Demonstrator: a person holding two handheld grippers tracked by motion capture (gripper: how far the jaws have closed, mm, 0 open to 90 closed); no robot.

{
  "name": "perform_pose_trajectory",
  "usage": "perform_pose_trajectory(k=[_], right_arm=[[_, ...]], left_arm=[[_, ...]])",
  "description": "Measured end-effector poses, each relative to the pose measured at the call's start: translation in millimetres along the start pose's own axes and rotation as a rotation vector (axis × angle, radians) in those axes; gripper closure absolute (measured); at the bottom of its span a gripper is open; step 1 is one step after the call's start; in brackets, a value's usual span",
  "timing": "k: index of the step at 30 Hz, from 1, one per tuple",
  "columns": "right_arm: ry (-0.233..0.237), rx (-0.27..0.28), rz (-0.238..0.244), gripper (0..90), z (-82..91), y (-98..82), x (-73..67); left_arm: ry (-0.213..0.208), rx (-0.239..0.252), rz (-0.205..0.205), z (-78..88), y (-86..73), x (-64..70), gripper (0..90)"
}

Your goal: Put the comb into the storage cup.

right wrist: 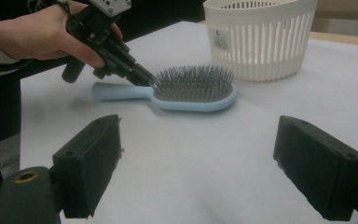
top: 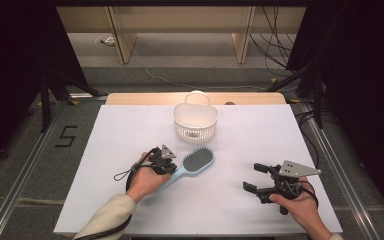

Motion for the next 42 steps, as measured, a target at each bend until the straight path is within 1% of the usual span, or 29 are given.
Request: perform_pose_trajectory(k=[2, 5, 9, 12, 13, 15, 16, 17, 19, 21, 22, 23, 25, 27, 30, 34, 36, 40, 42], right_arm=[[0.000, 0.000, 0.000, 15.9, 0.1, 0.0, 0.1], [-0.002, 0.000, 0.000, 16.0, 0.3, 0.0, 0.1], [-0.003, 0.000, 0.000, 15.9, 0.6, 0.1, 0.0], [-0.002, 0.000, 0.001, 15.9, 0.5, 0.0, 0.1], [-0.003, 0.000, 0.001, 15.9, 0.4, 0.0, 0.1], [-0.004, 0.000, 0.000, 15.9, 0.4, 0.0, 0.1], [-0.003, 0.000, 0.001, 15.9, 0.4, 0.0, 0.0], [-0.003, 0.000, 0.001, 15.9, 0.3, 0.0, 0.0], [-0.004, -0.001, 0.002, 15.9, 0.1, -0.1, 0.1], [-0.004, -0.002, 0.003, 15.9, 0.2, -0.2, 0.1], [-0.005, -0.002, 0.003, 15.9, 0.2, -0.2, 0.1], [-0.005, -0.001, 0.001, 15.9, 0.4, -0.1, 0.1], [-0.005, 0.000, 0.001, 15.9, 0.5, 0.0, 0.0], [-0.003, 0.000, 0.001, 15.9, 0.4, -0.1, -0.1], [-0.002, 0.002, 0.003, 15.9, 0.3, 0.1, -0.3], [-0.003, 0.005, 0.006, 15.9, 0.2, 0.2, -0.4], [-0.004, 0.008, 0.007, 15.9, 0.5, 0.6, -0.5], [-0.004, 0.007, 0.006, 15.9, 0.4, 0.2, -0.4], [-0.005, 0.007, 0.005, 15.9, 0.4, 0.3, -0.4]], left_arm=[[0.004, 0.008, 0.002, 2.3, 0.5, -1.4, 80.2], [0.003, 0.029, -0.014, 5.7, 0.5, -4.0, 75.1], [0.003, 0.071, 0.002, 12.1, 0.7, -9.9, 68.0], [-0.004, 0.107, 0.031, 16.1, -0.1, -13.5, 58.1], [-0.012, 0.125, 0.046, 17.8, -0.4, -14.4, 55.0], [-0.012, 0.144, 0.064, 20.8, -0.7, -15.3, 48.6], [-0.019, 0.152, 0.067, 21.9, -0.6, -15.3, 44.5], [-0.014, 0.159, 0.069, 24.1, -0.4, -15.4, 41.1], [-0.009, 0.165, 0.071, 26.5, -0.2, -15.5, 34.2], [-0.001, 0.166, 0.076, 28.2, 0.1, -15.3, 24.6], [0.007, 0.162, 0.080, 28.7, 0.1, -15.5, 18.4], [0.022, 0.155, 0.080, 29.8, -0.2, -15.7, 14.7], [0.030, 0.152, 0.082, 30.8, -0.5, -15.5, 12.3], [0.035, 0.149, 0.088, 32.2, -1.2, -15.6, 4.1], [0.033, 0.160, 0.084, 34.7, -2.4, -16.5, 0.0], [0.040, 0.165, 0.059, 38.5, -5.0, -17.9, 0.0], [0.041, 0.168, 0.054, 40.1, -6.2, -18.5, 0.0], [0.027, 0.171, 0.055, 43.2, -9.0, -19.4, 0.0], [-0.002, 0.167, 0.058, 44.1, -11.3, -19.2, 0.0]])
Point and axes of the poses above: each handheld gripper's, and its own axes: z roughly backward along the jaws, y roughly out of its top, x roughly to its right, the point moved 1 cm from there along -z, roughly forward along the jaws, and after that the axes turned 7 degrees about y, right-handed, at the moved point
